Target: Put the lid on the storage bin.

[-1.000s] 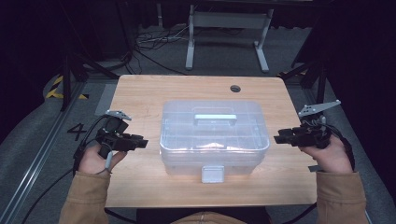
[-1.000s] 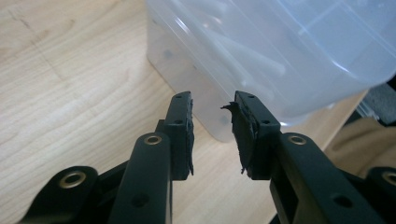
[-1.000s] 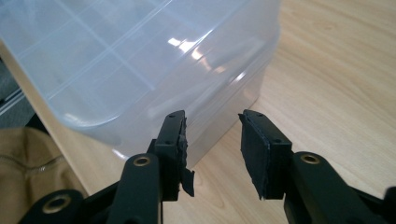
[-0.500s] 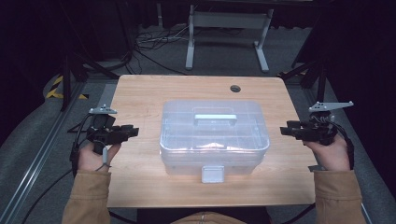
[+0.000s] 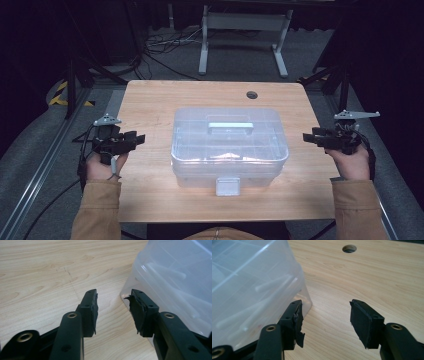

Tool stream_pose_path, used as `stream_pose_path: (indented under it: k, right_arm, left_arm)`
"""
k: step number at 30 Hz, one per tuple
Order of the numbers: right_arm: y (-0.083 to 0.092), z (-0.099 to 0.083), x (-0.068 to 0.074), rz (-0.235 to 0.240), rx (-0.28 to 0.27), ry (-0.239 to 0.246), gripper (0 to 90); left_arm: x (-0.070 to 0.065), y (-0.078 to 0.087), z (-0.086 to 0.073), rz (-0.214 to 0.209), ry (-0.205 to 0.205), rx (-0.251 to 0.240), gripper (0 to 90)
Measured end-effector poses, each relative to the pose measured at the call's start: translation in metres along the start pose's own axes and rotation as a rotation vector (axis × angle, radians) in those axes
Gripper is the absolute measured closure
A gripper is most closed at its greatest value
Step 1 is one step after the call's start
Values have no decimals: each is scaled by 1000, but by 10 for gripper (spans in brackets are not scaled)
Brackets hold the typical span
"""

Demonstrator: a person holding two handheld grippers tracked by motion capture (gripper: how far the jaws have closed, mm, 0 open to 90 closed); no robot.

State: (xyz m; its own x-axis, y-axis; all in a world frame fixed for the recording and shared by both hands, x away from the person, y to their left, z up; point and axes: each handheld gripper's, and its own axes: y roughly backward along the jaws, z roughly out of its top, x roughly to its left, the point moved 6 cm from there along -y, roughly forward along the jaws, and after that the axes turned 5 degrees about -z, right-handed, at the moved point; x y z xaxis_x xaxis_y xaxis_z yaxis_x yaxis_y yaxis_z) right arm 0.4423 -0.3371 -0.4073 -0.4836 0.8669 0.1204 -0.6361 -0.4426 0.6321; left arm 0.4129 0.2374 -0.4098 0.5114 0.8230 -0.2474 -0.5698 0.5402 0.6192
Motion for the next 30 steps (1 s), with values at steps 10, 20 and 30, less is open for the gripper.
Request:
stream_pose_path:
  k: [10,20,30]
  right_arm:
    - [-18,-11,-14,-26,-34,20,361]
    - [-41,-28,-27,-38,-35,28,231]
    - [-59,-40,-34,-64,-26,36,196]
  left_arm:
    - [12,-15,-11,5,-19,-10,556]
    - [21,-31,-23,9,-25,3,537]
    - [22,-49,-33,29,-73,39,488]
